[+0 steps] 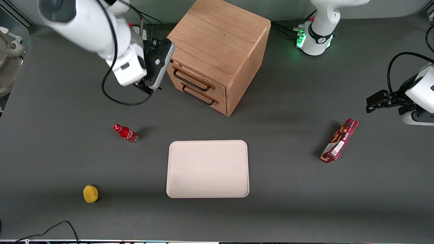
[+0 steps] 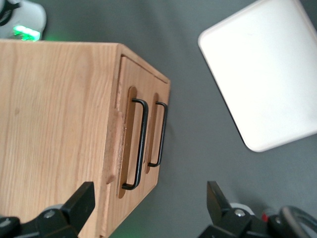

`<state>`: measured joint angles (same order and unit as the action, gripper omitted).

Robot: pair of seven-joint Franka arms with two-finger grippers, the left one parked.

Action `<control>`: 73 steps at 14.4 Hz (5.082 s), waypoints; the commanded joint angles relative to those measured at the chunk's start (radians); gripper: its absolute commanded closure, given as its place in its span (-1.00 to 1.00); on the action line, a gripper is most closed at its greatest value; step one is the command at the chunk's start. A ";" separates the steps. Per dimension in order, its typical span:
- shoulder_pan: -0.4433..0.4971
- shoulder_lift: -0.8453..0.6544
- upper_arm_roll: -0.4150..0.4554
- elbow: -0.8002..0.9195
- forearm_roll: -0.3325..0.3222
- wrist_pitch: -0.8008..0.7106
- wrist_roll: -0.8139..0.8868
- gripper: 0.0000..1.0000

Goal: Open upper drawer

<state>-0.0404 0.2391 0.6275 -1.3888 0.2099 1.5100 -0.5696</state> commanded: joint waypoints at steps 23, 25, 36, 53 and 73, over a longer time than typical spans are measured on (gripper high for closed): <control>0.019 -0.024 0.018 -0.444 0.028 0.354 0.096 -1.00; 0.014 -0.038 0.031 -0.478 0.025 0.378 0.091 -1.00; 0.010 -0.041 0.032 -0.541 0.023 0.434 0.086 -1.00; 0.002 0.023 -0.005 -0.484 -0.064 0.421 0.067 -1.00; 0.004 0.170 -0.086 -0.273 -0.168 0.329 0.017 -1.00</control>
<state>-0.0412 0.3681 0.5466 -1.7183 0.0789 1.8642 -0.5327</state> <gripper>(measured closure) 0.000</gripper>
